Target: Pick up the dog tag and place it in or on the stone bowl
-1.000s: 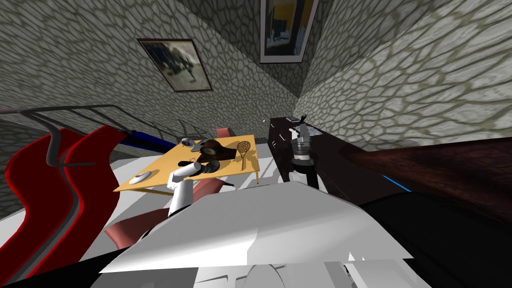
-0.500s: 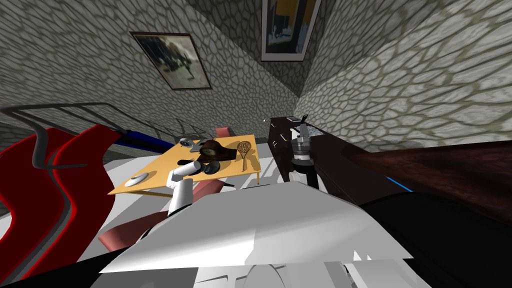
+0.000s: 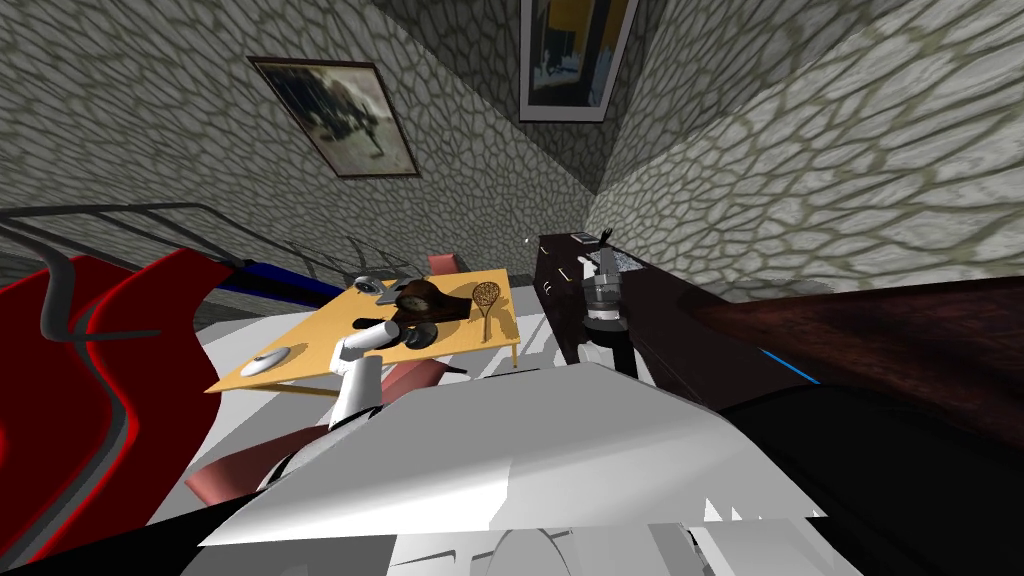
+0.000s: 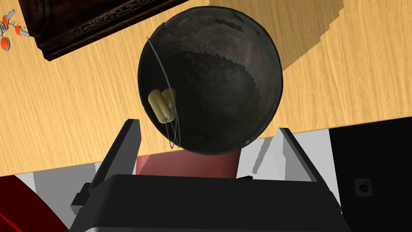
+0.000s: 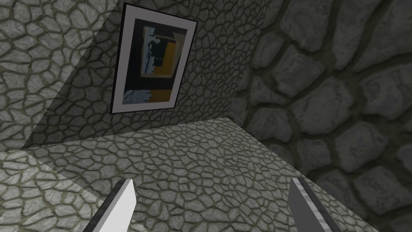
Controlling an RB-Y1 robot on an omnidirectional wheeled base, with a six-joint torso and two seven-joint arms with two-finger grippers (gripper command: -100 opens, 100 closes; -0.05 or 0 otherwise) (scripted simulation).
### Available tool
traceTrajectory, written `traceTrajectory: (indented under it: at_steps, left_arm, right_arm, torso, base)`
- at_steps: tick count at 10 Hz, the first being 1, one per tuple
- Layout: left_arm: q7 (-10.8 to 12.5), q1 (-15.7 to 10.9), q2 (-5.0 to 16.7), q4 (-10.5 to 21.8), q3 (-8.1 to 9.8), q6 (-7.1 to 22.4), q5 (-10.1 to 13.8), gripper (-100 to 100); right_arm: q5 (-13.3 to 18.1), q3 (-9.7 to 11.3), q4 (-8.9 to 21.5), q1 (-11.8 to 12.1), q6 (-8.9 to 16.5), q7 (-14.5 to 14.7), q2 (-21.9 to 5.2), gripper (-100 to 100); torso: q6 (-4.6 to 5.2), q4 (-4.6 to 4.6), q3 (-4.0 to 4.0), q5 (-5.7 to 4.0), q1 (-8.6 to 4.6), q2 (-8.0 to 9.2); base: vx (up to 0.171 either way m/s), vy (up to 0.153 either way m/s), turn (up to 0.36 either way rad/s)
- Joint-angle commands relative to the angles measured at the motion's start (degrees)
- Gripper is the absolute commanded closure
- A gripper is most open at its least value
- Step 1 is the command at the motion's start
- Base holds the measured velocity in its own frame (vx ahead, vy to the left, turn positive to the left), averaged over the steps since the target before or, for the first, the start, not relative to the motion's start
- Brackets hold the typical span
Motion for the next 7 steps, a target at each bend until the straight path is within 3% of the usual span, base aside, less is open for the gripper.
traceTrajectory:
  at_steps: [1,4,5,6,7]
  left_arm:
    - [-0.56,-1.29,2.86,2.86,-1.71,-1.59,2.86,-100]
    - [-1.08,-2.40,7.24,8.15,-3.19,-2.95,6.90,-100]
    - [-1.59,-3.50,9.17,10.23,-4.66,-4.32,8.81,-100]
    - [-1.59,-3.50,10.57,11.71,-4.66,-4.32,10.11,-100]
    - [-1.59,-3.50,10.57,12.74,-4.66,-4.32,10.11,-100]
  right_arm:
    - [0.00,0.00,0.00,0.00,0.00,0.00,0.00,0]
    - [0.00,0.00,0.00,0.00,0.00,0.00,0.00,0]
    - [0.00,0.00,0.00,0.00,0.00,0.00,0.00,0]
    - [0.00,0.00,0.00,0.00,0.00,0.00,0.00,0]
    - [0.00,0.00,0.00,0.00,0.00,0.00,0.00,0]
  torso:
    - [0.00,0.00,0.00,0.00,0.00,0.00]
    - [0.02,0.00,0.00,-0.02,-0.08,0.00]
    - [-0.01,0.00,0.01,-0.01,-0.02,0.01]
    - [0.01,0.01,0.01,-0.01,-0.05,0.02]
    - [-0.01,0.01,0.01,-0.01,0.00,0.01]
  base:
    - [-0.034,-0.074,-0.068]
    - [-0.029,-0.065,-0.048]
    - [-0.035,-0.066,-0.069]
    - [-0.029,-0.053,-0.037]
    - [-0.012,-0.020,0.008]
